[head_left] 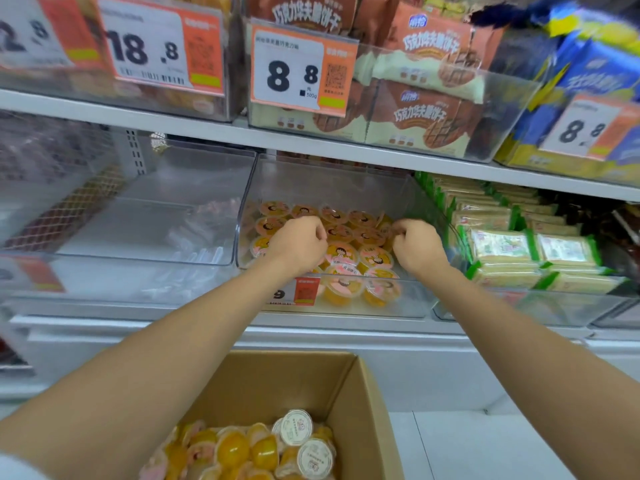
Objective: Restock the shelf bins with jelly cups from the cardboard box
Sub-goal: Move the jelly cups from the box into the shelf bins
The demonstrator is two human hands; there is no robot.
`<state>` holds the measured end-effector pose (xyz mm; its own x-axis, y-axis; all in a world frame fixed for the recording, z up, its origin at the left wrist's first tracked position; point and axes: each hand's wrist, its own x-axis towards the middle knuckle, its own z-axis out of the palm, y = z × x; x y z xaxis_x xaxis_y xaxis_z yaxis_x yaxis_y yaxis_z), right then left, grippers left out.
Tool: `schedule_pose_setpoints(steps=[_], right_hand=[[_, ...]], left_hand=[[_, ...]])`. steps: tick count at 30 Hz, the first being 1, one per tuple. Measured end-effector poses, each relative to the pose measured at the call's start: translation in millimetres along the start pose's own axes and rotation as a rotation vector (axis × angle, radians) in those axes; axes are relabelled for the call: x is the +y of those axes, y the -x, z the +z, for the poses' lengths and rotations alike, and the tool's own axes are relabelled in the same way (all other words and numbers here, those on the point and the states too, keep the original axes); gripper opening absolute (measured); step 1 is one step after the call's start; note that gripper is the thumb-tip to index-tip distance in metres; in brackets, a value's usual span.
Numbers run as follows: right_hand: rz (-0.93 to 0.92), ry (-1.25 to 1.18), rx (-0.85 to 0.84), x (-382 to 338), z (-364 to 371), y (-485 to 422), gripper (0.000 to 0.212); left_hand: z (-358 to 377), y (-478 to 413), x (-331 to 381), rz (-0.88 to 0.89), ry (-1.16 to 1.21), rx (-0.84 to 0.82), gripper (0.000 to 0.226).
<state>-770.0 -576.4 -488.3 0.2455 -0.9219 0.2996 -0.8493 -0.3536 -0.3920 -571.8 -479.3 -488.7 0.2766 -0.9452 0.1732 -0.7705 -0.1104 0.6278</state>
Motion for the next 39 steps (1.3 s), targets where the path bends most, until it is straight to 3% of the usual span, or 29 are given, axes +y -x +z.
schedule_pose_setpoints(steps=[6,10,15,19,23,27,32,36,39], right_hand=[[-0.290,-0.171,0.152,-58.5,-6.4,89.6,0.016],[-0.417,-0.212,0.062,-81.8,30.9,149.9,0.013],[-0.303,-0.134,-0.474,-79.4,116.4,219.5,0.023],[-0.162,-0.026,-0.909,-62.4,185.5,264.9,0.034],[-0.066,0.079,-1.145,-39.6,242.0,307.2,0.054],[0.000,0.144,-1.132,-37.0,284.9,340.0,0.075],[0.040,0.239,-0.886,-47.5,301.4,352.8,0.069],[-0.010,0.184,-0.815,-39.5,297.3,359.9,0.059],[-0.001,0.087,-0.775,-29.4,287.4,358.4,0.053]], left_hand=[[-30.4,81.6,-4.6,0.053,0.036,0.139,0.007],[-30.8,141.0,-40.0,0.013,-0.004,0.056,0.005],[-1.3,203.5,-137.1,-0.303,-0.139,-0.267,0.002],[27.8,243.2,-224.6,-0.534,-0.347,-0.527,0.019],[55.3,274.3,-280.4,-0.662,-0.310,-0.572,0.032],[75.0,284.3,-309.2,-0.755,-0.184,-0.477,0.048],[90.9,281.1,-308.4,-0.863,-0.305,-0.416,0.091],[92.2,277.3,-305.3,-0.836,-0.376,-0.350,0.064],[85.5,271.8,-293.4,-0.734,-0.427,-0.315,0.063]])
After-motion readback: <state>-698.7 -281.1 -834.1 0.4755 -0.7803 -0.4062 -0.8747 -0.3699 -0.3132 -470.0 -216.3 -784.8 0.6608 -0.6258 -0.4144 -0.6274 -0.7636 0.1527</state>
